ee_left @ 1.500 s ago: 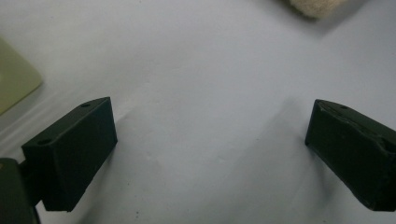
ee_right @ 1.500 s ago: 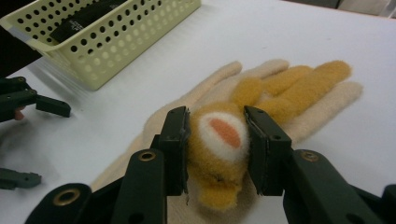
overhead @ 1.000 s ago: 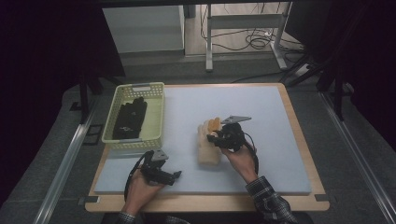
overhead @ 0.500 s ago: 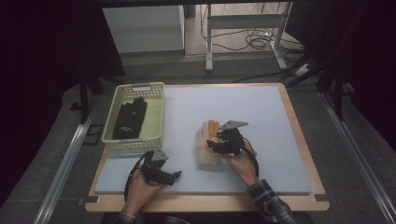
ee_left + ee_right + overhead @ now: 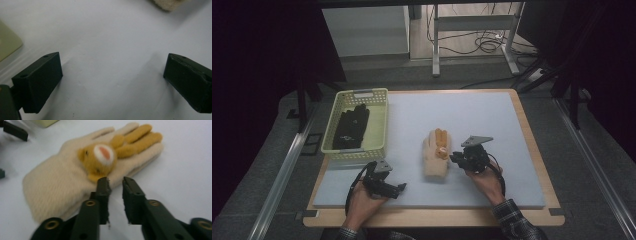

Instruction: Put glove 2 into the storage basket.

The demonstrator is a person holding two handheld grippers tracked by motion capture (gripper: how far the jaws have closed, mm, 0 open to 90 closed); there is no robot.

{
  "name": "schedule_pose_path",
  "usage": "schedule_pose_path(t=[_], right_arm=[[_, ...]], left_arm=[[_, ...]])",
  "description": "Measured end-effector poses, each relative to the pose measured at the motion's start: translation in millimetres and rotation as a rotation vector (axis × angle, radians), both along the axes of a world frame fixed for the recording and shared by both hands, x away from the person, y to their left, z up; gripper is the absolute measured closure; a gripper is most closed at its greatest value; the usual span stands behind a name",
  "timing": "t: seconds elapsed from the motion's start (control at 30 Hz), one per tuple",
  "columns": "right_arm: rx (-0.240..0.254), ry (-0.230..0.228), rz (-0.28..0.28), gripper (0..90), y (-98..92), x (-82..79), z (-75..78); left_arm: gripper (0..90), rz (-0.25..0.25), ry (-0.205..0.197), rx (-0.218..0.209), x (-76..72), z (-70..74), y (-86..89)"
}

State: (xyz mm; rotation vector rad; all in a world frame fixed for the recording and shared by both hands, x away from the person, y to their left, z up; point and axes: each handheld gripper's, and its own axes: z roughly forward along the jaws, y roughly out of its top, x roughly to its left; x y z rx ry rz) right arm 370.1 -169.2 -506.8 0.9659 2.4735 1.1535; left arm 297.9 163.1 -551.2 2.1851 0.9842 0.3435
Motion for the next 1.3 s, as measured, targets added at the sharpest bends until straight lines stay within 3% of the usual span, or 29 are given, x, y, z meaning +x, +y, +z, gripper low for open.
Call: schedule_pose_path(t=[0.13,0.37,0.47,1.03,1.3], right_arm=[[0.004,0.011,0.029,88.1,-4.9,-8.5,-5.2],[0.005,0.038,0.081,88.4,-2.3,-21.5,-12.6],[-0.019,0.034,0.104,88.4,2.4,-27.5,-16.6],[-0.016,0.046,0.167,88.4,33.1,-28.2,-26.3],[-0.005,0.037,0.193,88.3,56.1,-25.6,-29.0]], left_arm=[[2.2,0.000,0.000,0.000,0.0,0.0,0.0],[2.2,0.000,0.000,0.000,0.0,0.0,0.0],[2.2,0.000,-0.001,0.000,0.0,0.0,0.0],[2.2,-0.001,0.000,0.001,0.0,0.0,0.1],[2.2,-0.001,0.000,0.001,0.0,0.0,0.0]])
